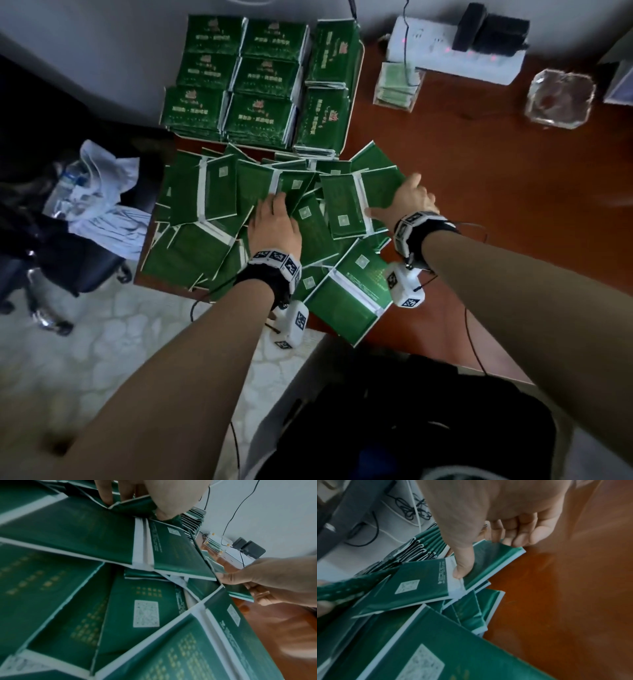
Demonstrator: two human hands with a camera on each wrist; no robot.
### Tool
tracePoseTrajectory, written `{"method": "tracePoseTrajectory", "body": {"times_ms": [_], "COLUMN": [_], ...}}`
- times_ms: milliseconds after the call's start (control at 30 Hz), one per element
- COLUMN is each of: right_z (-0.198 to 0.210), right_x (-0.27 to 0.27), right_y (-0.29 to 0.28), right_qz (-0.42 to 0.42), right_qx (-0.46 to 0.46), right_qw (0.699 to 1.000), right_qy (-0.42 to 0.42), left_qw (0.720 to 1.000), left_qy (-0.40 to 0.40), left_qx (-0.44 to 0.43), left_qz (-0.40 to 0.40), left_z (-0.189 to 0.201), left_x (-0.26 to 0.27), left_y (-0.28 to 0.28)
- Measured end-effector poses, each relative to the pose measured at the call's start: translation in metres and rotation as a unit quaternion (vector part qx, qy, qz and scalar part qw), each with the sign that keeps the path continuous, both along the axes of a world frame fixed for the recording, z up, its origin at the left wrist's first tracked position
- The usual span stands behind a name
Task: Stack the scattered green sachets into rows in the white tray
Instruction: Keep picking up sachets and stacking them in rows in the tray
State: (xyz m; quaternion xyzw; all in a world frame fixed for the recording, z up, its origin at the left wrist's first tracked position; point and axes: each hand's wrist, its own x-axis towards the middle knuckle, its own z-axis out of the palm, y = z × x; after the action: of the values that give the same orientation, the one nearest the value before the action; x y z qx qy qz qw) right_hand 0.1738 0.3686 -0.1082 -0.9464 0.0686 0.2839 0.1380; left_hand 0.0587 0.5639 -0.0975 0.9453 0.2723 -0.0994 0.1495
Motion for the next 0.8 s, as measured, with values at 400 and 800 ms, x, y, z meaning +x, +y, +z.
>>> {"method": "tracePoseTrajectory", "body": {"times_ms": [400, 800], "right_z": [-0.007, -0.007], "right_x": [-0.026, -0.037], "right_y": [-0.094, -0.224], "right_qz": [-0.075, -0.139], "right_qx": [-0.018, -0.036], "right_qw": [0.995, 0.986], "right_qy": [0.059, 0.079], "left_qw": [0.970, 0.929], "left_qy": [0.025, 0.102], "left_qx": [0.032, 0.008], "left_qz": [-0.238, -0.357], "left_z": [0.007, -0.013], "left_x": [-0.011, -0.008], "left_y": [-0.067, -0.189]}}
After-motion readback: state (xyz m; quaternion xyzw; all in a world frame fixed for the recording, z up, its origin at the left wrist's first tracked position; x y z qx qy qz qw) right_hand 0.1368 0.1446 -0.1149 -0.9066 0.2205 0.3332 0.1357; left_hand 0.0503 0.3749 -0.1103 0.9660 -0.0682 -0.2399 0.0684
